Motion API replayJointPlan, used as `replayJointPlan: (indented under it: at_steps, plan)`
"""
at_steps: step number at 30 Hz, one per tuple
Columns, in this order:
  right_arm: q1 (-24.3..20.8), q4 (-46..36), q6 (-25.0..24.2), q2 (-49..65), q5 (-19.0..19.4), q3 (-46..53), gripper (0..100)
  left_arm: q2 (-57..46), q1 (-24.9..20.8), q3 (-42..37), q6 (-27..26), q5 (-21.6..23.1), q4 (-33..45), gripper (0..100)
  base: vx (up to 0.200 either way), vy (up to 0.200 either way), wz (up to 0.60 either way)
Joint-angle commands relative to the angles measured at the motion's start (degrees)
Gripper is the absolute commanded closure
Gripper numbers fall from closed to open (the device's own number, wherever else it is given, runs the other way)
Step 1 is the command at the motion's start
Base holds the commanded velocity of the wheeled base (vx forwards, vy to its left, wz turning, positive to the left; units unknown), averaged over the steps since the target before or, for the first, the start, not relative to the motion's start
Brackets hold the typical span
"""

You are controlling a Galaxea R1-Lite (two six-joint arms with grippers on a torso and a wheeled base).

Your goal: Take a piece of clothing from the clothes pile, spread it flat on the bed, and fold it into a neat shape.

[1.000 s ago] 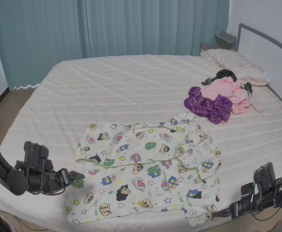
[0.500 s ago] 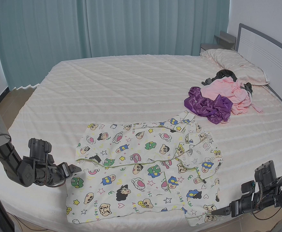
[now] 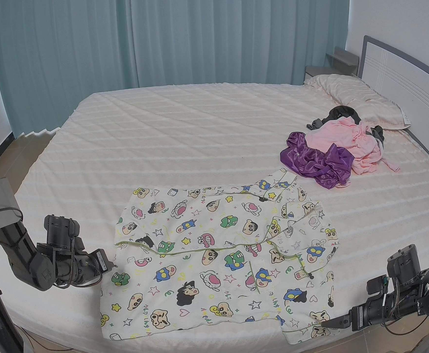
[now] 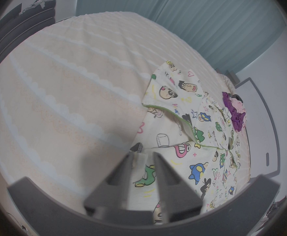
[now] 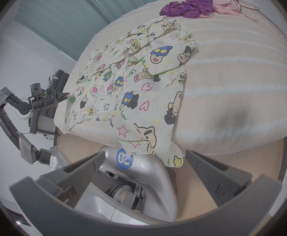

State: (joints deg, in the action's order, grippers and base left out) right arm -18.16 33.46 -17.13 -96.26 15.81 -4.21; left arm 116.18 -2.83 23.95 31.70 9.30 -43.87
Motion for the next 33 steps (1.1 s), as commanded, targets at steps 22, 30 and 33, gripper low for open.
replayJointPlan:
  at_steps: [22, 30, 33]
  plan:
    - [-0.29, -0.06, 0.08, 0.02, 0.27, 0.34, 0, 0.1, -19.41, -13.14, 0.3, -7.63, -11.32, 100, 0.0, 0.0, 0.0]
    - [-0.91, -0.33, 0.08, -0.07, 0.18, 0.43, 0, 3.0, -23.54, -13.41, 0.74, -10.27, -12.29, 100, 0.0, 0.0, 0.0]
    - [-0.91, -0.33, 0.08, -0.07, 0.18, 0.43, 0, 3.0, -24.07, -13.5, 0.82, -10.62, -12.29, 100, 0.0, 0.0, 0.0]
